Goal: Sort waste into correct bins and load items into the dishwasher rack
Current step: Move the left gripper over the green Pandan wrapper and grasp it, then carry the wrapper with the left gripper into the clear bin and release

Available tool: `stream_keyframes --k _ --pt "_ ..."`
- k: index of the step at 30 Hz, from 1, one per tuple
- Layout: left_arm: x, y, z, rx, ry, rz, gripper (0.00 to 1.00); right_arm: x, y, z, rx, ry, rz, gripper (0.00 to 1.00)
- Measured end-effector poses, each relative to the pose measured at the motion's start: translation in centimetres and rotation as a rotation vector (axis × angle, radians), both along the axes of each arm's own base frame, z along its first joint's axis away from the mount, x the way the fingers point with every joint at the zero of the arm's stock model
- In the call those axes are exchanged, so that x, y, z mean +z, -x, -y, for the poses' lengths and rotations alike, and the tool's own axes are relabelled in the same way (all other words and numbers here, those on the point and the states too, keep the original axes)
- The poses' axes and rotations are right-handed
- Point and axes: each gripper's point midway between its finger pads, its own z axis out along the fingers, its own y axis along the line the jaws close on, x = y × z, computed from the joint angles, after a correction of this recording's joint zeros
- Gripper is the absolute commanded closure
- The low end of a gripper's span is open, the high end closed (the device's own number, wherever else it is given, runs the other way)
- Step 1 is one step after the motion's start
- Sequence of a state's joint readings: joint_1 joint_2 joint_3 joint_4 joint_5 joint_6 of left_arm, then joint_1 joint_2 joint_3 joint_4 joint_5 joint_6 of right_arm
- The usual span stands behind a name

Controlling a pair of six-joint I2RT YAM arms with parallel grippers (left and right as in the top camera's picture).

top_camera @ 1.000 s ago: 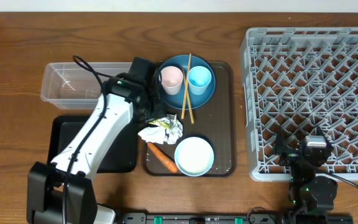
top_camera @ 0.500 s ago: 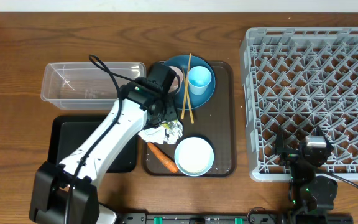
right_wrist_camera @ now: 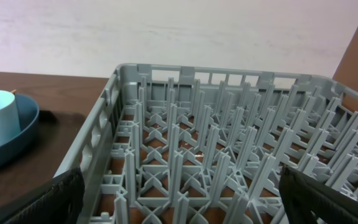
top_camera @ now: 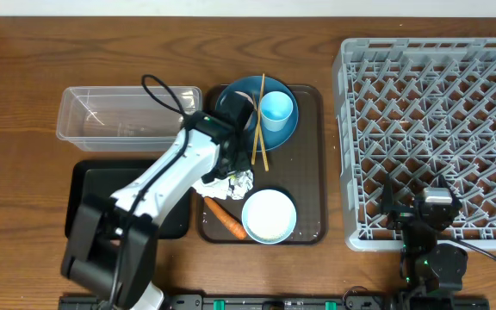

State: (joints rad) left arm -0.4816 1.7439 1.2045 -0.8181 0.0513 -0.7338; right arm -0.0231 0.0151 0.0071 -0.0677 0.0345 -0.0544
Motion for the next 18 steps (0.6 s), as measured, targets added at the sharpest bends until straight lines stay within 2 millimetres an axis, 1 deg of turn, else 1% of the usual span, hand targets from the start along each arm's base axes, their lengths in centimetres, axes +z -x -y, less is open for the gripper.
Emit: stream_keyframes --k 1,3,8,10,13,15,18 --pt "-0.3 0.0 0.0 0.000 -0.003 -0.005 0.52 0.0 0.0 0.0 0.000 0.000 0.000 0.01" --pt "-0.5 0.0 0.0 0.005 -0.007 -0.009 0.60 0.0 0.0 0.0 0.000 0.000 0.000 0.01" --pt "-0.5 -0.1 -0.1 0.003 -0.010 -0.007 0.85 0.0 0.0 0.0 0.000 0.000 0.000 0.01" --pt "-0.3 -0.2 -0.2 0.006 -0.008 -0.003 0.94 0.0 0.0 0.0 0.000 0.000 0.000 0.01" --pt "0.3 -0.3 -0.8 0.012 -0.005 0.005 0.94 0.0 0.0 0.0 0.000 0.000 0.000 0.01" --pt "1.2 -0.4 -1.3 0.026 0.003 0.023 0.94 0.0 0.0 0.0 0.000 0.000 0.000 0.01" --pt "3.4 -0.5 -2.0 0.045 0.026 0.073 0.94 0.0 0.0 0.0 0.000 0.000 0.000 0.01"
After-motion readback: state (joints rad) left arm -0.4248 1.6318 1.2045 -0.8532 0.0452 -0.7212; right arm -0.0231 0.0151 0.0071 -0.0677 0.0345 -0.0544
